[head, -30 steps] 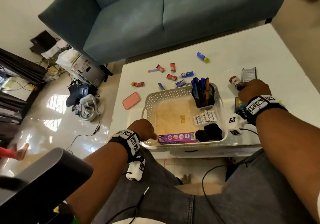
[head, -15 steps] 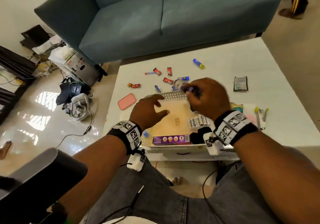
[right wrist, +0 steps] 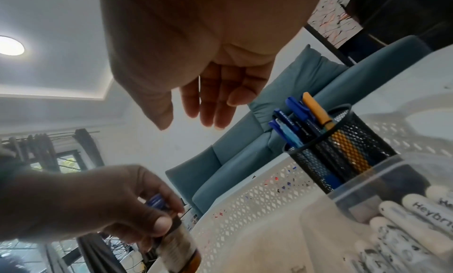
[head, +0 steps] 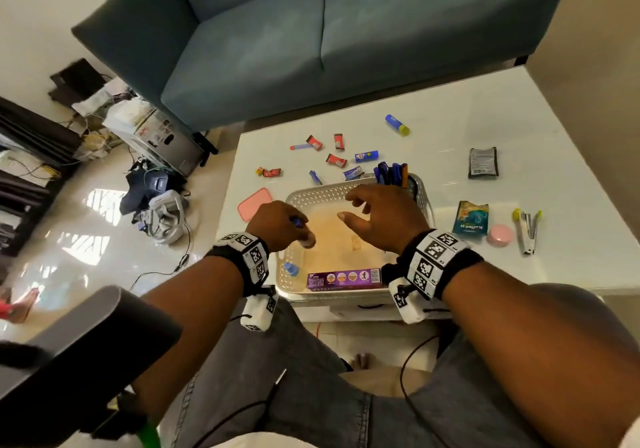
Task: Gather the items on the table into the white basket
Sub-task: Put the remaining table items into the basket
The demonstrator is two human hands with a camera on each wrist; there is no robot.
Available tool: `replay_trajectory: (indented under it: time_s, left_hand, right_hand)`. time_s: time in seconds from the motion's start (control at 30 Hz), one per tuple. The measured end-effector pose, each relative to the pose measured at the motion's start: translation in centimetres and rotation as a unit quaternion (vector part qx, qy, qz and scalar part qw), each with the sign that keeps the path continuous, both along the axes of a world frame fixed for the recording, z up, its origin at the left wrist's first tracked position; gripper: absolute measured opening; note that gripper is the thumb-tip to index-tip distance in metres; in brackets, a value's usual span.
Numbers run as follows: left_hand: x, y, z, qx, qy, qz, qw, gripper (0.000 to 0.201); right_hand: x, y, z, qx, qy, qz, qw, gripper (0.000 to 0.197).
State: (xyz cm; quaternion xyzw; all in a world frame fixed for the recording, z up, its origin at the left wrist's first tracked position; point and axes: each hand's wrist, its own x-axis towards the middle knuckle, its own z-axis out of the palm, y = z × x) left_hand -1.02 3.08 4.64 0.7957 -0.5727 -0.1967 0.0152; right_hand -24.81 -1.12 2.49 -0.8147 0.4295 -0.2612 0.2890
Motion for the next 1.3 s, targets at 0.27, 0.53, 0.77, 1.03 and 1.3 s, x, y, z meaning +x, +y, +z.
replay_trajectory:
  time_s: [0.27,0.53,0.77,1.03,1.3]
  left_hand:
    - [1.5,0.0,-1.6,0.11,-0.078,0.014,0.991,0.042]
    - [1.1,0.3,-2.5,0.149,-0.103,-0.002,0.983,0.044]
    - [1.2,0.0,-2.5,0.153,-0.111,-0.019,0.982,0.041]
    - [1.2,0.1,-2.0,0.174,-0.103,-0.03,0.979,0.048]
    - [1.7,0.6,-2.3,0.163,-0.125,-0.053,0.977,0.053]
  right_hand:
    - [-0.3,-0.8,-0.7,0.046,0.023,0.014,0.999,0.039]
    - [-0.3,-1.4,-1.3,0.071,0.036,0.009,0.997,0.038]
    - [-0.2,-1.5,-1.7,0.092,0.043,0.005,0.995,0.038]
    - [0.4,-1.8,-3.1,0.107,0.048,0.001,0.993,0.038]
    - [0.3,-1.8,-3.8,0.117,0.065,0.002,0.991,0.041]
